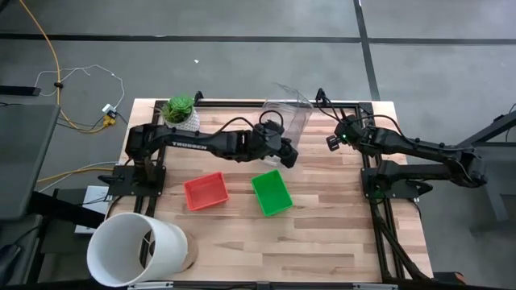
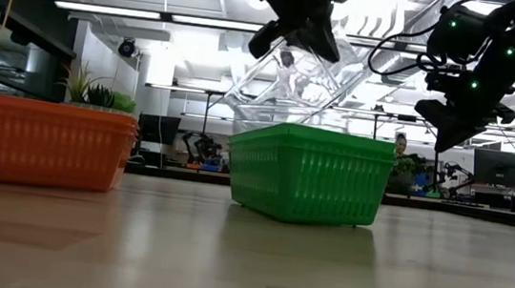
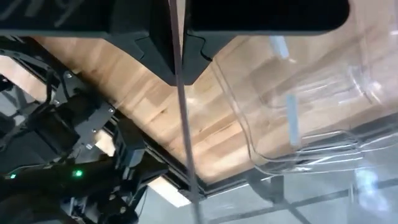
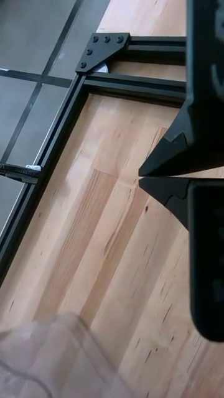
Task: Stack baskets by color
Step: Stack the left transparent bin on top of the right transparent bin, then return to Home Position
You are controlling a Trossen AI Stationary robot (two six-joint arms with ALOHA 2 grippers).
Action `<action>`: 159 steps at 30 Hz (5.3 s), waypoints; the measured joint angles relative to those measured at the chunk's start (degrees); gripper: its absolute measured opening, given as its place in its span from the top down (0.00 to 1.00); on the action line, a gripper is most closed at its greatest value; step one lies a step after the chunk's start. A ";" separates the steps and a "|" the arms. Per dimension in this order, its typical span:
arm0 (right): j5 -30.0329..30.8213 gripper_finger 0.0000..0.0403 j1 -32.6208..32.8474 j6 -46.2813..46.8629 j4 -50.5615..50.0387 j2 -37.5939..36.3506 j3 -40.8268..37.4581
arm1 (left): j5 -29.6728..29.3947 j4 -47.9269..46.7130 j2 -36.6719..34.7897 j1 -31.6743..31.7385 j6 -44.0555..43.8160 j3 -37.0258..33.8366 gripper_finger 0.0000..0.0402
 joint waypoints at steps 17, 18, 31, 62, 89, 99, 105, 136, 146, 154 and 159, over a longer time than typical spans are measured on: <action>-0.28 1.00 0.00 0.00 0.00 0.00 0.00 | -1.32 -19.54 -0.02 2.79 5.57 0.00 1.00; -0.28 1.00 0.00 0.00 0.00 0.00 0.00 | -2.34 -21.05 -0.02 2.80 5.57 -0.02 1.00; 0.15 1.00 0.00 -0.48 0.00 0.00 0.00 | -1.70 -32.72 -0.02 3.00 10.10 -0.02 1.00; -0.02 1.00 -0.01 -0.48 0.00 0.02 0.00 | 1.24 -33.78 -0.07 4.50 24.18 5.57 0.63; -16.03 1.00 1.45 -10.62 16.17 -0.07 -8.34 | 20.67 7.51 -45.85 2.72 34.75 -31.05 0.62; -29.72 1.00 5.59 -19.64 35.60 -3.52 -8.39 | 24.82 19.41 -68.07 2.99 37.03 -57.14 0.80; -34.41 1.00 9.36 -19.95 43.98 -7.29 -8.33 | 26.03 23.34 -76.61 2.99 35.85 -68.23 0.98; -33.69 1.00 13.99 -15.04 44.05 -8.82 -8.33 | 28.07 17.08 -108.00 -1.97 30.45 -90.33 1.00; -36.28 1.00 13.99 -13.96 43.23 -8.81 -8.33 | 25.71 17.14 -108.07 -3.50 33.91 -90.25 1.00; -37.11 1.00 13.99 -12.32 43.25 -8.81 -8.33 | 25.49 17.10 -108.02 -3.50 34.01 -90.25 1.00; -37.12 1.00 13.99 -12.98 43.25 -8.81 -8.33 | 25.49 17.12 -108.02 -3.50 33.93 -90.25 1.00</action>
